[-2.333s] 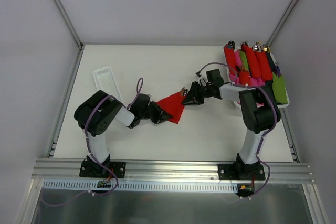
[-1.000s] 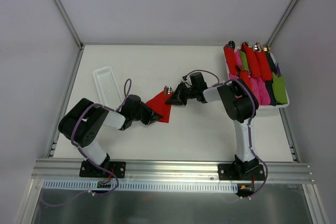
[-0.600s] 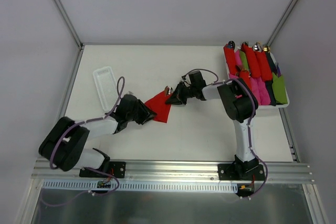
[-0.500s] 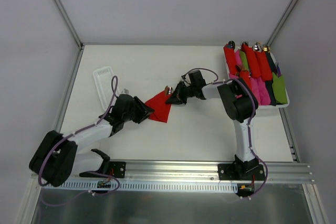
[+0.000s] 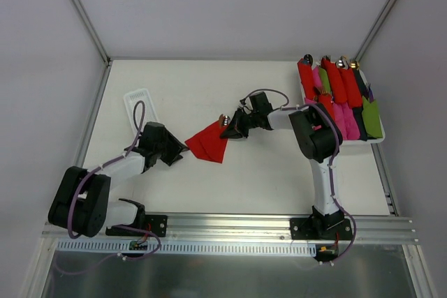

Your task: Place the utensils on the paper napkin and roll it up

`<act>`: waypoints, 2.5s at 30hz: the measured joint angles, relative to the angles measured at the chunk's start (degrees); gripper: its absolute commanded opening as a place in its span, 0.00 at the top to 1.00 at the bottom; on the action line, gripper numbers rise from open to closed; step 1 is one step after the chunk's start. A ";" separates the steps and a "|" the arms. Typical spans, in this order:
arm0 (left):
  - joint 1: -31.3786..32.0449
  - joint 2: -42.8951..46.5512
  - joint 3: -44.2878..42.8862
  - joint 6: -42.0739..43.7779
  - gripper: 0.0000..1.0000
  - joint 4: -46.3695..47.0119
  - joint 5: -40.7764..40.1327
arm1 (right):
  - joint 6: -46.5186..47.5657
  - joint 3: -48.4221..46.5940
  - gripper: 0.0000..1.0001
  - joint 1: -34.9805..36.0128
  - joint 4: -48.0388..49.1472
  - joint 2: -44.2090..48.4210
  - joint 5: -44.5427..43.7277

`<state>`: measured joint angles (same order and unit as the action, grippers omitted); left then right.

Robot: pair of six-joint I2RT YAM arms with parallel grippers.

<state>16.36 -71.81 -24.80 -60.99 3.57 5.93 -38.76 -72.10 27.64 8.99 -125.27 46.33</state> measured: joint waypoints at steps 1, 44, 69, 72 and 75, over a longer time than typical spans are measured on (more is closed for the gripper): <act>-0.31 -1.33 -0.39 -0.09 0.54 0.55 0.79 | 0.11 -0.02 0.92 0.00 -0.09 -0.02 0.00; -5.60 -37.46 -8.57 -10.64 0.40 51.08 23.34 | 4.79 -1.86 0.93 0.31 -4.20 -0.07 -0.46; -5.62 -25.24 3.10 -8.74 0.50 45.90 24.90 | 5.88 -2.32 0.96 0.33 -5.62 -0.07 -0.68; -5.62 -25.18 3.10 -8.92 0.49 45.90 24.28 | 6.25 -2.49 0.95 0.35 -6.19 -0.07 -0.68; -5.62 -25.22 2.67 -9.07 0.47 45.46 24.24 | 6.43 -2.56 0.95 0.35 -6.38 -0.07 -0.66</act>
<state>10.74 -97.03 -22.13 -70.06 49.04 30.17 -32.34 -74.65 27.99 2.61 -125.34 45.67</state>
